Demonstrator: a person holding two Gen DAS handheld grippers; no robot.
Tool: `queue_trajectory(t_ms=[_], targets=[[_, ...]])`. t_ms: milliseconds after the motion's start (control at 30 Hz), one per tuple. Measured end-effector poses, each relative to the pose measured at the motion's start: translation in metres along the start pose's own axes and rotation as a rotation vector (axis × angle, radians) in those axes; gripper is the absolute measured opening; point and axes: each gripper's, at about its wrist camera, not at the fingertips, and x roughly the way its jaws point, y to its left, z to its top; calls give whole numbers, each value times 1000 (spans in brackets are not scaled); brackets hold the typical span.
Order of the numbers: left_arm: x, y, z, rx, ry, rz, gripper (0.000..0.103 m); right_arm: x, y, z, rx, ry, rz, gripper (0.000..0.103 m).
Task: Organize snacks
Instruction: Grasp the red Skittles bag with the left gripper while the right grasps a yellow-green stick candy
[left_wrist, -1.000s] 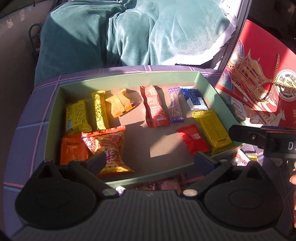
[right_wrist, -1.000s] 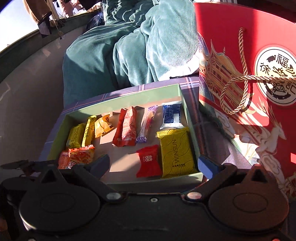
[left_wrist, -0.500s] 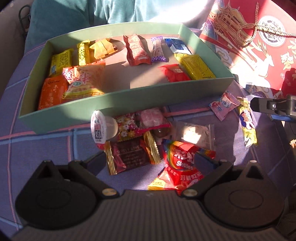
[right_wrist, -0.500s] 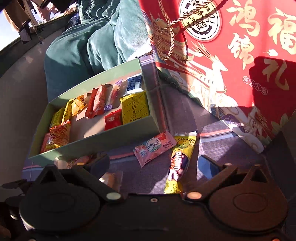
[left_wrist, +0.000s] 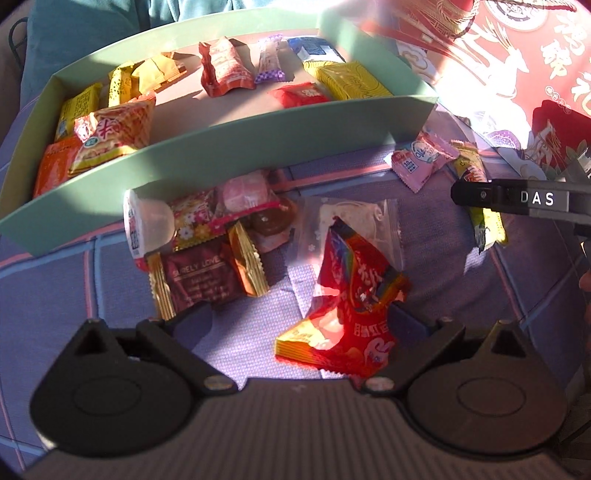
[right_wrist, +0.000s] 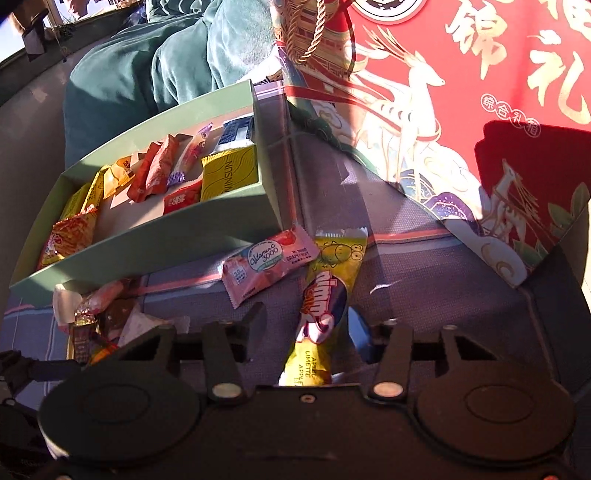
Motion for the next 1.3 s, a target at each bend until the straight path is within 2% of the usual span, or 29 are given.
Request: queue_trajectory(t_ms=[67, 133, 200, 300, 367, 400, 467, 500, 633, 933, 1167, 1300], targets=[[2, -3, -1, 14, 4, -4, 103, 1, 2, -5, -1, 5, -1, 28], [3, -7, -1, 23, 3, -2, 103, -2, 3, -11, -7, -7, -5, 21], [5, -9, 0, 24, 2, -6, 100, -6, 1, -17, 13, -11, 14, 18], [3, -12, 1, 22, -11, -23, 84, -10, -2, -23, 36, -13, 31, 18], [-2, -16, 0, 38, -32, -46, 58, -15, -5, -29, 53, -12, 46, 18], [-5, -18, 0, 41, -43, -51, 55, -17, -6, -31, 60, -11, 54, 18], [-9, -19, 0, 50, -61, -66, 35, -21, -8, -35, 81, -11, 68, 17], [-11, -19, 0, 49, -64, -91, 31, -23, -9, -36, 91, -9, 77, 17], [-19, -21, -4, 74, -83, -73, 27, -31, -10, -40, 110, -15, 100, 17], [-33, -8, -15, 30, -93, -83, 25, -49, -8, -44, 113, -37, 121, 17], [-55, 8, -14, -3, -133, -117, 25, -68, -6, -43, 97, -65, 129, 7], [-59, 17, -8, -22, -147, -117, 25, -61, -2, -38, 79, -37, 125, 7]])
